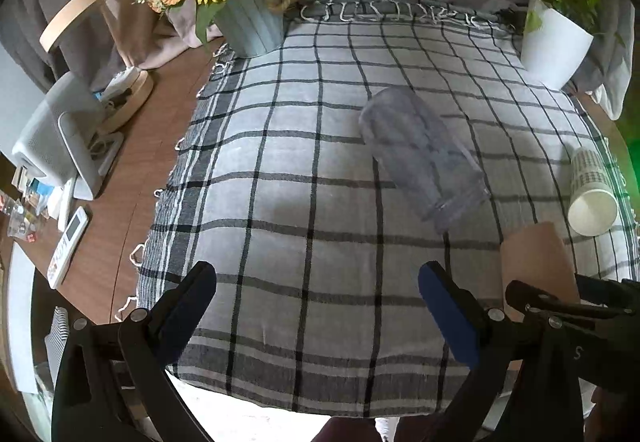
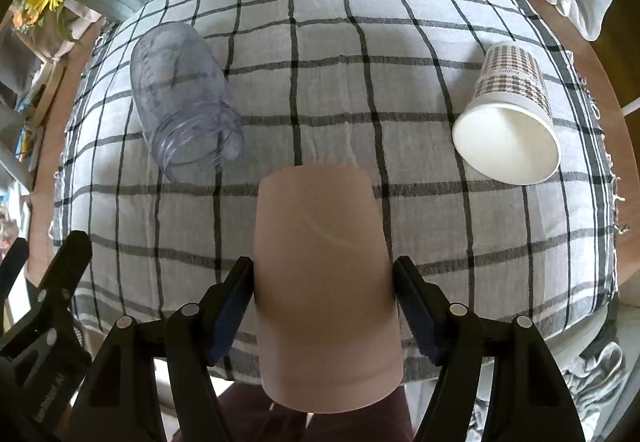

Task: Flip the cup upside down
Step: 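Lift the pink cup with the right tool and rotate it upright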

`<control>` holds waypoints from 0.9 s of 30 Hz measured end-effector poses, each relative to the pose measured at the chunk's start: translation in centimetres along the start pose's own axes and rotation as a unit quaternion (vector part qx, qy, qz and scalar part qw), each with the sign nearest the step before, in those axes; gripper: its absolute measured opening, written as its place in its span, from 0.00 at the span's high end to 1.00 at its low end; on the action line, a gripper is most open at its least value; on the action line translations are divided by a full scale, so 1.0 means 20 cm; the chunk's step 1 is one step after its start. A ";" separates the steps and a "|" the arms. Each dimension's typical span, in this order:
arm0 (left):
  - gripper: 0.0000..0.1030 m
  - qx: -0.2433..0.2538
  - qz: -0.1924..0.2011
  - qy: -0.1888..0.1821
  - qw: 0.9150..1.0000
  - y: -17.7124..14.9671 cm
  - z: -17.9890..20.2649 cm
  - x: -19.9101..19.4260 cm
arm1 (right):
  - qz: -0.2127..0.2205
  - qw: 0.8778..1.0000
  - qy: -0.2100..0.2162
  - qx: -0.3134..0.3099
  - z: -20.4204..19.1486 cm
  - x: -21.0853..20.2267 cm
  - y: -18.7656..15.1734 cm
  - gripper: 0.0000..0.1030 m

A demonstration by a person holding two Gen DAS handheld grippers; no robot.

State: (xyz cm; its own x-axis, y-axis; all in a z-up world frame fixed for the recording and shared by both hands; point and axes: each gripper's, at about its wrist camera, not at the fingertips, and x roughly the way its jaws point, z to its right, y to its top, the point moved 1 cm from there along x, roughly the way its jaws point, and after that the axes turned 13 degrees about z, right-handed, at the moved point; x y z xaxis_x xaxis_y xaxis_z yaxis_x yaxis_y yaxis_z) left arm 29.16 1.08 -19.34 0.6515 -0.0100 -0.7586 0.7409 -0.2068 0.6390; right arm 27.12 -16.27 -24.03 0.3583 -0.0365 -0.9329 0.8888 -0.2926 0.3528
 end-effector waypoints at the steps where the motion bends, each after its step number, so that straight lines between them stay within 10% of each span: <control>1: 0.00 0.000 -0.001 0.002 1.000 0.00 0.00 0.00 | 0.000 1.000 0.000 -0.001 0.01 0.00 0.00 0.31; 14: 0.00 -0.016 0.007 0.007 1.000 0.07 0.08 -0.09 | 0.076 0.997 0.003 0.001 0.10 -0.21 0.07 0.23; 27: 0.00 0.046 -0.031 -0.094 0.994 0.19 0.55 -0.12 | 0.142 0.987 -0.027 0.074 0.50 -0.44 0.16 0.23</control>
State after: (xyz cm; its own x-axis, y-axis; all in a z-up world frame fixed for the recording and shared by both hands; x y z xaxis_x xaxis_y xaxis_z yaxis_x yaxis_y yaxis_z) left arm 28.61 -10.36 -16.42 0.5567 -0.1745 -0.8122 0.7554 -0.3005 0.5823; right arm 23.97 -26.46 -15.44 0.5669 -0.1870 -0.8022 0.7025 -0.3988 0.5894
